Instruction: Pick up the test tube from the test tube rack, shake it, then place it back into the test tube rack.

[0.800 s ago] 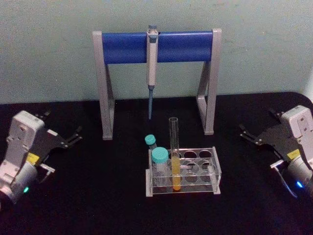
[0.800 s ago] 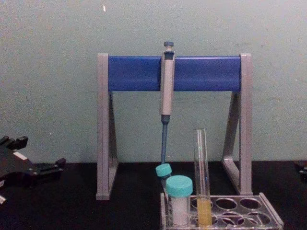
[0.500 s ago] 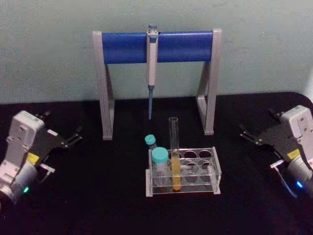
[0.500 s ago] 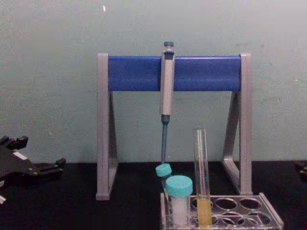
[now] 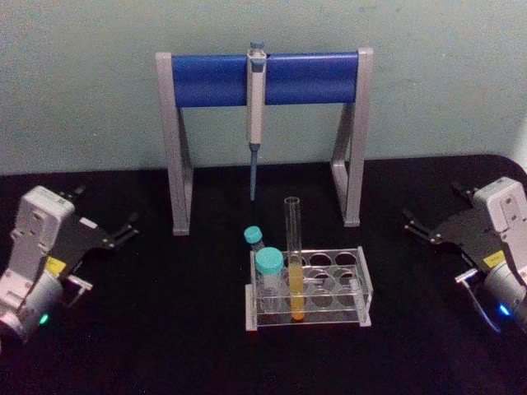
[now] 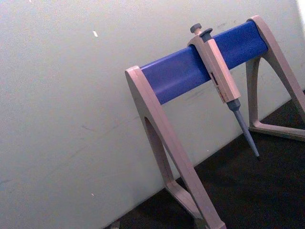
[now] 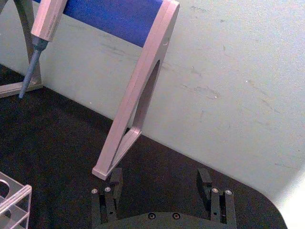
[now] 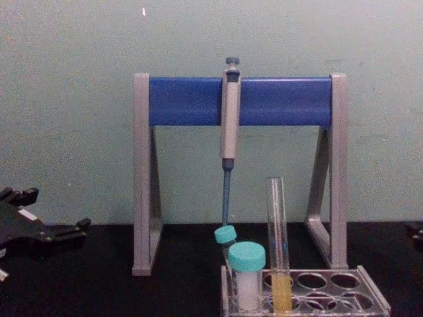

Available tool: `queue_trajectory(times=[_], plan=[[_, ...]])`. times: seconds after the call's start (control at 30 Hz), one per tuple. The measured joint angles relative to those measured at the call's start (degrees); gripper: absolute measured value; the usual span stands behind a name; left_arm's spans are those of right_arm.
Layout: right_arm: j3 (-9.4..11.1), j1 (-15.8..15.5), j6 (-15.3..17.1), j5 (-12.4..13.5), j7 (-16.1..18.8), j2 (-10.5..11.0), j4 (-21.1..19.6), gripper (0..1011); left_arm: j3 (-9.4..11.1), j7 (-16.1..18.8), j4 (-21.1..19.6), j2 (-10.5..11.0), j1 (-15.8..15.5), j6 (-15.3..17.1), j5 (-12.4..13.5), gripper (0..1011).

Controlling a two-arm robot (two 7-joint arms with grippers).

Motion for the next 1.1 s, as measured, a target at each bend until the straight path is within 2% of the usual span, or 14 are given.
queue_trajectory(times=[1.1], plan=[[0.0,0.0,0.0,0.0,0.0,0.0,0.0,1000,0.0,0.0,0.0,0.0,0.0,0.0,0.0,1001]])
